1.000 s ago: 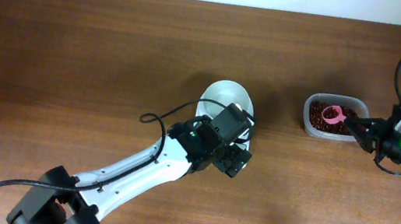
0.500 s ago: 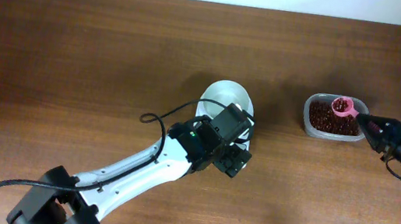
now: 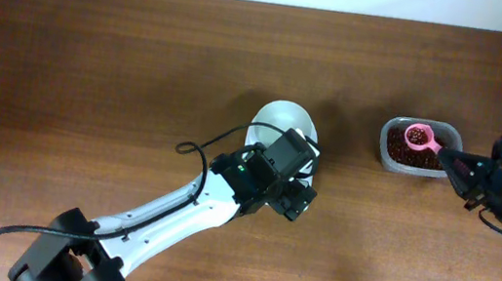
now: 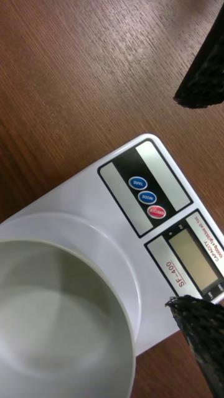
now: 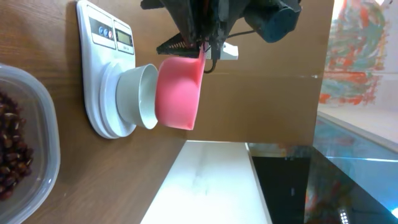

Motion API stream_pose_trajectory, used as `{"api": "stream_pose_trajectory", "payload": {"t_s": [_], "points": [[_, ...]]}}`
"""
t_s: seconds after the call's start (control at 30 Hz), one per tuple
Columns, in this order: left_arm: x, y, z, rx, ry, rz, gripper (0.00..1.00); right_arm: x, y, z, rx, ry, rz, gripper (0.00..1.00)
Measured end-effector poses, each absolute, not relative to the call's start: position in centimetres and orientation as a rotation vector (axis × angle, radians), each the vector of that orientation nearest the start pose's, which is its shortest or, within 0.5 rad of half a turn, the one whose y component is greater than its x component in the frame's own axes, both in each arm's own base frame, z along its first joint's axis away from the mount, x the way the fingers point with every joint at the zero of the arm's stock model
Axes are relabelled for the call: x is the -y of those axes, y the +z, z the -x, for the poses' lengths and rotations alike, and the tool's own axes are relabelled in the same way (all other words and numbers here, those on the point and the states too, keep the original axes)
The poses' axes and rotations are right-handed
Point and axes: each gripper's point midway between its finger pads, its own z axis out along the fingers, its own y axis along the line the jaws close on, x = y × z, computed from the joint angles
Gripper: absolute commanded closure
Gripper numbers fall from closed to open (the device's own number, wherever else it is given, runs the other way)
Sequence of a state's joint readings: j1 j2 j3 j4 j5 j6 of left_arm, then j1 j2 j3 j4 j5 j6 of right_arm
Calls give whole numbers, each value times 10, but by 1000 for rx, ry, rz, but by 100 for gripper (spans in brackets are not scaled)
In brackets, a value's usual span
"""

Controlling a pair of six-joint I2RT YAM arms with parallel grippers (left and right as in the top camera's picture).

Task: Scoop and weigh 50g on scale
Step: 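Raise the filled scoop out of the tub with the right gripper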

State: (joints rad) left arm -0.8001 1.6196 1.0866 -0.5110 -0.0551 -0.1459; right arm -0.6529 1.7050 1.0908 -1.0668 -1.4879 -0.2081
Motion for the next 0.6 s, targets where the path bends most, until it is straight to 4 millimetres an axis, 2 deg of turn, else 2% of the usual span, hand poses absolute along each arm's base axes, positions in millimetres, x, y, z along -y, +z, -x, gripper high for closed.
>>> {"api": "stream_pose_trajectory", "payload": {"t_s": [0.23,0.4,0.47,0.6], "points": [[281,94,-286,-2490,-267,-824,1,25,201,-315,-1921,1773,-574,96],[277,91,-282,-2513,-254,-833,3,5,205,-308,-1943,1795,-499,96],[274,88,-279,-2531,-243,-839,17,-6,205,-308,-1961,1808,-453,96],[269,84,-274,-2560,-227,-855,60,-22,206,-307,-1988,1833,-392,96]]}}
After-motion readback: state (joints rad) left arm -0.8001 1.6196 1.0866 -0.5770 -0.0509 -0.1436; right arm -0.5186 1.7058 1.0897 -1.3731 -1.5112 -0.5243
